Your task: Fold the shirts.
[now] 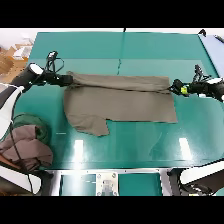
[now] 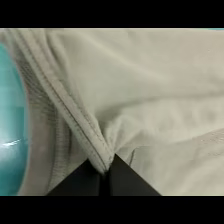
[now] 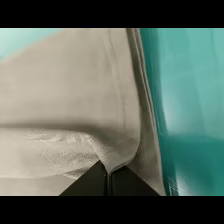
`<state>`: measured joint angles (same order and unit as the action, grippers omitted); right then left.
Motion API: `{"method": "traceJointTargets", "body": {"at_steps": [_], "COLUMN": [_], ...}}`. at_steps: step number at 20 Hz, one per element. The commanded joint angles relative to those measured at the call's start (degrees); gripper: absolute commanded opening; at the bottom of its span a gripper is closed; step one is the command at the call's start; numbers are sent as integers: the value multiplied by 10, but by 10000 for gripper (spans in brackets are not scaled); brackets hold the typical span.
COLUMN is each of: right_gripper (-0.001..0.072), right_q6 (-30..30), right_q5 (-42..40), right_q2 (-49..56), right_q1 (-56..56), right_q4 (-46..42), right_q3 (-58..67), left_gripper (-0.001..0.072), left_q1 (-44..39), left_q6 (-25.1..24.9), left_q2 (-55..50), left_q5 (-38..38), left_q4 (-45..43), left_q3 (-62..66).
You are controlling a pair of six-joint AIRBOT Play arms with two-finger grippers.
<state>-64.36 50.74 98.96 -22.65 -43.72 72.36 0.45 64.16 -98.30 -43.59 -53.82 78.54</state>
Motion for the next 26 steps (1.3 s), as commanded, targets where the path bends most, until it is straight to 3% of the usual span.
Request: {"method": "traceJointTargets", "body": {"at_steps": [1,9,10,11,12,13,14,15,18,21,26], "right_gripper": [14,16,59,157,221,226,256,288,285,276,248], "right_q6": [-6,-14,-14,-15,-15,-18,-35,-53,-89,-90,-109], "right_q5": [21,58,60,64,79,99,122,144,196,210,176], "right_q2": [0,0,0,0,0,-1,-4,-9,-43,-104,-244], "right_q1": [-2,-23,-23,-23,-25,-30,-40,-52,-98,-133,-164], "right_q4": [-7,-9,-9,-9,-9,-9,-14,-23,-55,-72,-74], "right_q3": [-5,-5,-5,-4,-1,6,16,26,25,-48,-270], "left_gripper": [27,27,27,30,232,548,605,605,605,604,603], "left_q1": [0,0,0,0,0,2,5,16,63,99,105], "left_q6": [0,3,8,20,26,37,48,64,131,162,164], "left_q2": [-6,-6,-6,-6,-5,-2,-2,-2,-1,26,167], "left_q5": [-41,-99,-99,-101,-108,-122,-150,-190,-335,-440,-412], "left_q4": [-1,-3,-3,-2,-2,-2,-4,-6,-5,-5,-28], "left_q3": [-2,0,0,0,1,2,12,31,85,65,-146]}}
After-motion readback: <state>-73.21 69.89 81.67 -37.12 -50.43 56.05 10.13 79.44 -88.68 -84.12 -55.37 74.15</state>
